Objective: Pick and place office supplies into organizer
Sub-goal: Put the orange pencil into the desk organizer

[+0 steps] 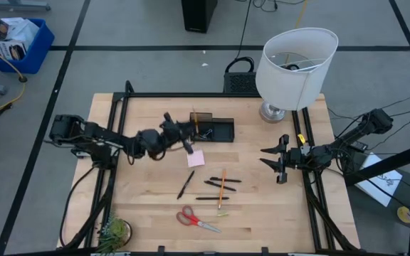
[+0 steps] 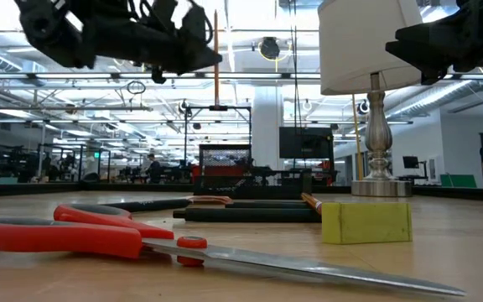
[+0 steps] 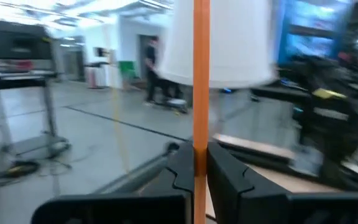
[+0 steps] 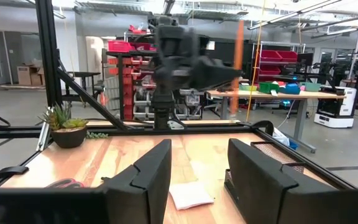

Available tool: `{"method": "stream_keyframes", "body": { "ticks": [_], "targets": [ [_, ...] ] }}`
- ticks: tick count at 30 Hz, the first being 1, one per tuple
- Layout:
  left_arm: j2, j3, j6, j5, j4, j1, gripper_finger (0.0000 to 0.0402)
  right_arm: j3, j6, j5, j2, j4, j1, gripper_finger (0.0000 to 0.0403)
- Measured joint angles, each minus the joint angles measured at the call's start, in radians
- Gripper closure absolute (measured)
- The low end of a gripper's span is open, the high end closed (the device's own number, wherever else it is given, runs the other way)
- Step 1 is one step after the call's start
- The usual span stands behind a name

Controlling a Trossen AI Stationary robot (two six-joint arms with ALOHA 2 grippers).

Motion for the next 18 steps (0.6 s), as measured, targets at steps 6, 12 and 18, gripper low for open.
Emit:
{"method": "stream_keyframes", "body": {
  "ticks": [6,12,18],
  "targets": [
    [0.023,0.01,-0.068,0.109,-0.02,0.193,0.0369,0.0,0.0,0.0,0.0,0.0,0.0,0.025],
    [0.113,0.054,-0.211,0.309,-0.016,0.332,0.0367,0.0,0.0,0.0,0.0,-0.002,0.0,0.025],
    [0.232,0.101,-0.193,0.392,-0.019,0.343,0.0383,0.0,0.0,0.0,0.0,-0.002,0.0,0.025]
  ]
}}
